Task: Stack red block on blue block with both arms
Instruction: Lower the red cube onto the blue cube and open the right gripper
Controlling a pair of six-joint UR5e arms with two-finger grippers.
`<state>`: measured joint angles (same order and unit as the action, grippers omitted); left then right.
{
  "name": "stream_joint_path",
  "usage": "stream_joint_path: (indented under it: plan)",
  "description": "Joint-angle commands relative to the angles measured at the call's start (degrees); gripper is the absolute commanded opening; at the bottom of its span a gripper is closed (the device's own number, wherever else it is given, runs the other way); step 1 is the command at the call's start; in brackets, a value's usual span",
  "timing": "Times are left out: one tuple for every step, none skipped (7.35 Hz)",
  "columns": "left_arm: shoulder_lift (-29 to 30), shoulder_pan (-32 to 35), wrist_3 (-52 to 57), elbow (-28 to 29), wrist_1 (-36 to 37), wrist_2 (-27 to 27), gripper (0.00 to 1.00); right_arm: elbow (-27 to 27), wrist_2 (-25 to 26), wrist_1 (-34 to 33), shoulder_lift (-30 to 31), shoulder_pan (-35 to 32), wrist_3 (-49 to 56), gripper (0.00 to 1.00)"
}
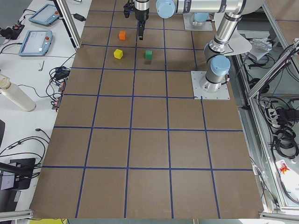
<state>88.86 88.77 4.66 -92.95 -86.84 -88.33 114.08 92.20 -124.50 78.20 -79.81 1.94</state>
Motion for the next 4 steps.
stream_joint_path:
  plan:
    - [0.0, 0.0, 0.0, -0.04, 0.0, 0.0, 1.0, -0.44, 0.09, -0.04, -0.06, 0.09, -0.01, 0.97]
    - [0.0, 0.0, 0.0, -0.04, 0.0, -0.09, 1.0, -2.09, 0.52, -0.3, 0.63, 0.0, -0.01, 1.0]
    - [0.0, 0.0, 0.0, -0.04, 0.0, -0.09, 1.0, -5.5, 0.44, 3.87, 1.34, 0.0, -0.01, 1.0]
    - [0.08, 0.09, 0.0, 0.05, 0.0, -0.17, 1.0, -9.71, 0.35, 10.7, 3.17, 0.0, 0.08, 1.0]
